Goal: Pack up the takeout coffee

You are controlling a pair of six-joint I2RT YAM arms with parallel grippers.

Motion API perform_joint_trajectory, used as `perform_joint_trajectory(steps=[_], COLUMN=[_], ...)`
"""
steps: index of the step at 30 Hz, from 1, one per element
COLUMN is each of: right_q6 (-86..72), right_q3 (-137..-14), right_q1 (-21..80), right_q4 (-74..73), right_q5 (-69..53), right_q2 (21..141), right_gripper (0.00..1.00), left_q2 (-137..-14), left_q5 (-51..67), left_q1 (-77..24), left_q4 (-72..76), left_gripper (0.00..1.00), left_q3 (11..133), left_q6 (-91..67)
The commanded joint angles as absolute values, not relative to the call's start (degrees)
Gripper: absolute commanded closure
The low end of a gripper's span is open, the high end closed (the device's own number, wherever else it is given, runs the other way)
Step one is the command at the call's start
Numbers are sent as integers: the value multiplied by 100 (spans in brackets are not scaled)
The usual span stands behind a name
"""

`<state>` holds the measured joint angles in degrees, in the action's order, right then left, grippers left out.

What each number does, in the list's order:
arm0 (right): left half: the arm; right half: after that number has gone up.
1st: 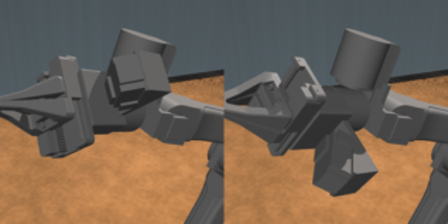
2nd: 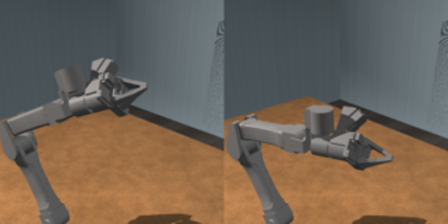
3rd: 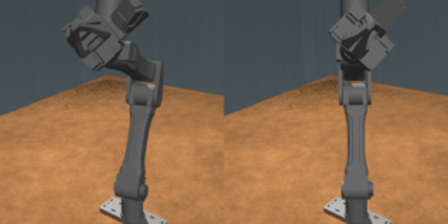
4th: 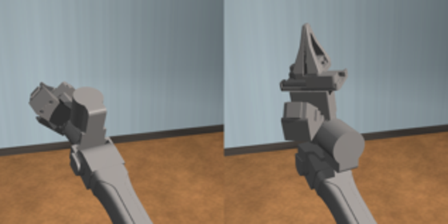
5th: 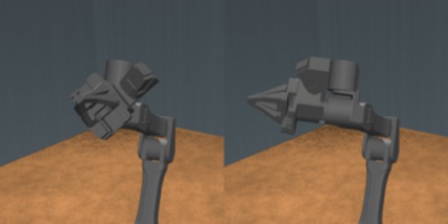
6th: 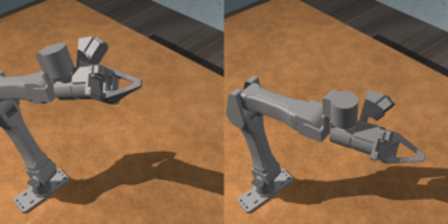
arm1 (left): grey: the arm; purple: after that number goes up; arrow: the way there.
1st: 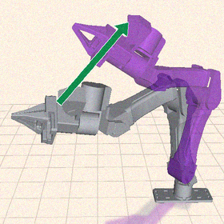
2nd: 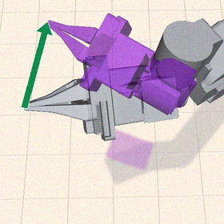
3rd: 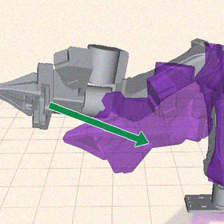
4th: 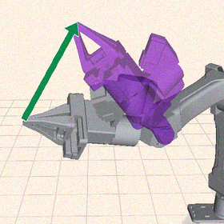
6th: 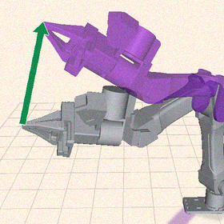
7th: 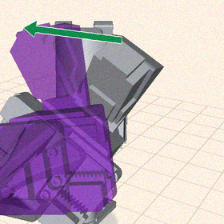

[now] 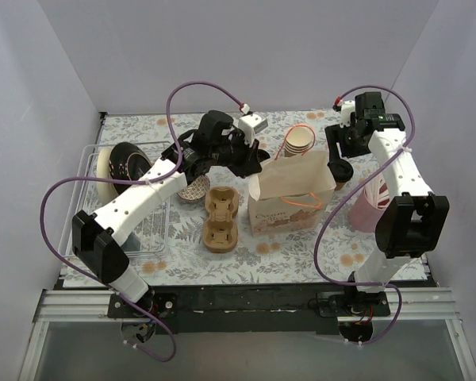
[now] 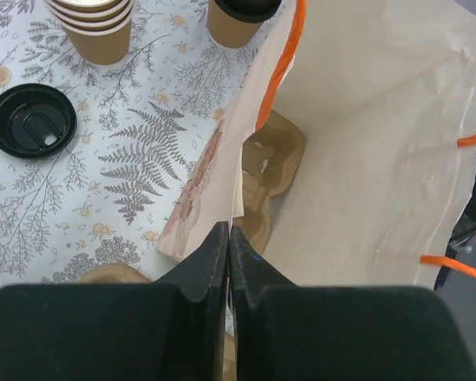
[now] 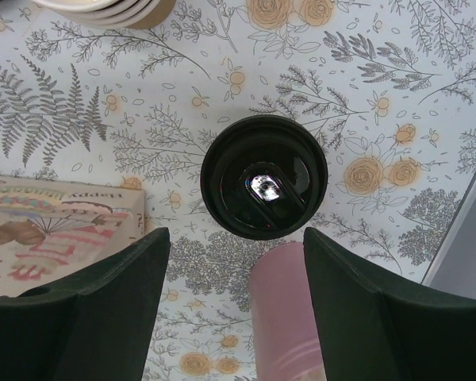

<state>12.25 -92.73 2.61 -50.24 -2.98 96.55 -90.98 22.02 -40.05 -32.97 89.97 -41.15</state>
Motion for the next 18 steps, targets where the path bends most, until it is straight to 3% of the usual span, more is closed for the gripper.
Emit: perform_joint_trajectory(steps=[1,18], right_q6=[1468,1723], right_q3=[-9466,-9536], right_q1=[237,246], right_q4=[-5133,-5247], right_q5=[-264,-308], right_q2=[9790,10248], right_gripper=[23,22], left_q2=[-8552,-7155], left_q5=[2154,2250], left_q1=[-4131,-4140], left_q4=[-3067,-2146], left_gripper=[100,100], left_q3=[8859,7639], left_q6=[-3349,-2179])
